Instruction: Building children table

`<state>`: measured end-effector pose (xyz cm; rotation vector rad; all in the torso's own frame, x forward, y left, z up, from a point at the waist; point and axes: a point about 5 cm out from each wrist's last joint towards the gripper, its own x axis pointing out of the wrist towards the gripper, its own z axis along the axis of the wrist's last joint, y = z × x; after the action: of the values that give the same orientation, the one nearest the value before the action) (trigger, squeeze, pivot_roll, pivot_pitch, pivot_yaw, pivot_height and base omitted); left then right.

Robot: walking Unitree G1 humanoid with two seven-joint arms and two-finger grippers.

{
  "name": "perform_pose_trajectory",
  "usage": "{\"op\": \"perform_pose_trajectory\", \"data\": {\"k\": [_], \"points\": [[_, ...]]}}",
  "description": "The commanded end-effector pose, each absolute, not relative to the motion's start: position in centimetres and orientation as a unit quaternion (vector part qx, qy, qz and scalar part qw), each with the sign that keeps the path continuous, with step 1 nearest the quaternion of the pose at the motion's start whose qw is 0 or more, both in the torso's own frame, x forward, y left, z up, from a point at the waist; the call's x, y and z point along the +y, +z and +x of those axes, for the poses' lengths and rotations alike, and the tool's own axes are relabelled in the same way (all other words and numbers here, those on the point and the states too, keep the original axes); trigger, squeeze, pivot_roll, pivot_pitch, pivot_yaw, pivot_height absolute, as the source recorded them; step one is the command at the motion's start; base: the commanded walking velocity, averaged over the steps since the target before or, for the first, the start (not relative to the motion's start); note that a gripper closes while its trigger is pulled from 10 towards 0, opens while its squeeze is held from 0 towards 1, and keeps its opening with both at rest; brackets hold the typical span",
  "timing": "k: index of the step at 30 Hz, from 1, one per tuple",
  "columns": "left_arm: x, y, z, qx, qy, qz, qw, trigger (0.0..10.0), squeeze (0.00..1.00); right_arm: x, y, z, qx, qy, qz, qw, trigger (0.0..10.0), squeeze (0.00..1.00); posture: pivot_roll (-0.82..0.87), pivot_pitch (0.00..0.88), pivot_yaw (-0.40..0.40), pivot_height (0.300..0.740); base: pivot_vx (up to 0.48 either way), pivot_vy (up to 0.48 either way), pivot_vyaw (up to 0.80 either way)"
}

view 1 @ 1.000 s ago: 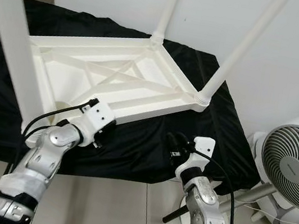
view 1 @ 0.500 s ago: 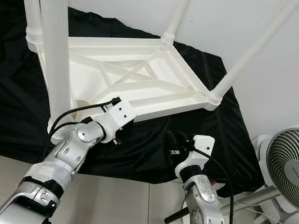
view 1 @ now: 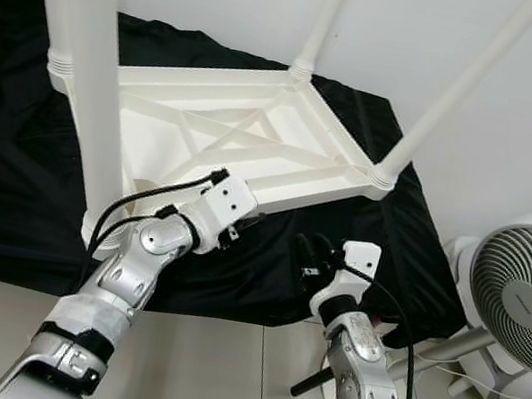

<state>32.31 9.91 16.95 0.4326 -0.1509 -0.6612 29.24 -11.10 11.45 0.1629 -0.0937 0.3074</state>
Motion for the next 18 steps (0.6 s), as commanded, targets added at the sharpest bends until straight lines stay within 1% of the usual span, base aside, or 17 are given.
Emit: {"op": "perform_pose_trajectory", "data": {"k": [1,3,4,8,10,11,12,13,16,18], "points": [[9.9,17.5,32.2,-0.089,-0.292,0.192,0.933,10.0,0.0,-11.2,11.3,29.3,-0.046,0.151,0.079,0.984,10.0,0.0,0.12,0.055,-0.168,0.74,0.0,0.0,0.0],[10.0,17.7,30.9,-0.106,-0.269,0.143,0.946,10.0,0.0,-11.1,11.5,29.6,-0.047,0.155,0.079,0.984,10.0,0.0,0.13,0.057,-0.174,0.74,0.0,0.0,0.0],[10.0,17.7,30.9,-0.106,-0.269,0.143,0.946,10.0,0.0,-11.1,11.5,29.6,-0.047,0.155,0.079,0.984,10.0,0.0,0.13,0.057,-0.174,0.74,0.0,0.0,0.0],[10.3,16.8,28.3,-0.104,-0.28,0.088,0.95,10.0,0.0,-11.0,11.7,30.1,-0.049,0.16,0.078,0.983,10.0,0.0,0.15,0.058,-0.186,0.74,0.0,0.0,0.0],[10.5,15.8,27.0,-0.075,-0.309,0.083,0.945,10.0,0.0,-11.0,11.8,30.2,-0.049,0.166,0.076,0.982,10.0,0.0,0.16,0.057,-0.192,0.74,0.0,0.0,0.0],[10.5,15.8,27.0,-0.075,-0.309,0.083,0.945,10.0,0.0,-11.0,11.8,30.2,-0.049,0.166,0.076,0.982,10.0,0.0,0.16,0.057,-0.192,0.74,0.0,0.0,0.0],[10.6,15.8,25.9,-0.083,-0.329,0.105,0.935,10.0,0.0,-10.8,11.7,30.4,-0.048,0.171,0.074,0.981,10.0,0.0,0.18,0.059,-0.198,0.74,0.0,0.0,0.0],[10.6,15.8,25.7,-0.085,-0.326,0.108,0.935,10.0,0.0,-10.8,11.7,30.4,-0.048,0.173,0.074,0.981,10.0,0.0,0.18,0.059,-0.198,0.74,0.0,0.0,0.0],[10.8,15.7,25.6,-0.07,-0.321,0.085,0.941,10.0,0.0,-10.7,11.7,30.4,-0.048,0.175,0.073,0.981,10.0,0.0,0.19,0.059,-0.201,0.74,0.0,0.0,0.0],[11.9,16.0,24.7,-0.067,-0.31,0.084,0.945,10.0,0.0,-10.5,11.7,30.7,-0.048,0.18,0.074,0.98,10.0,0.0,0.21,0.059,-0.202,0.74,0.0,0.0,0.0]]}}
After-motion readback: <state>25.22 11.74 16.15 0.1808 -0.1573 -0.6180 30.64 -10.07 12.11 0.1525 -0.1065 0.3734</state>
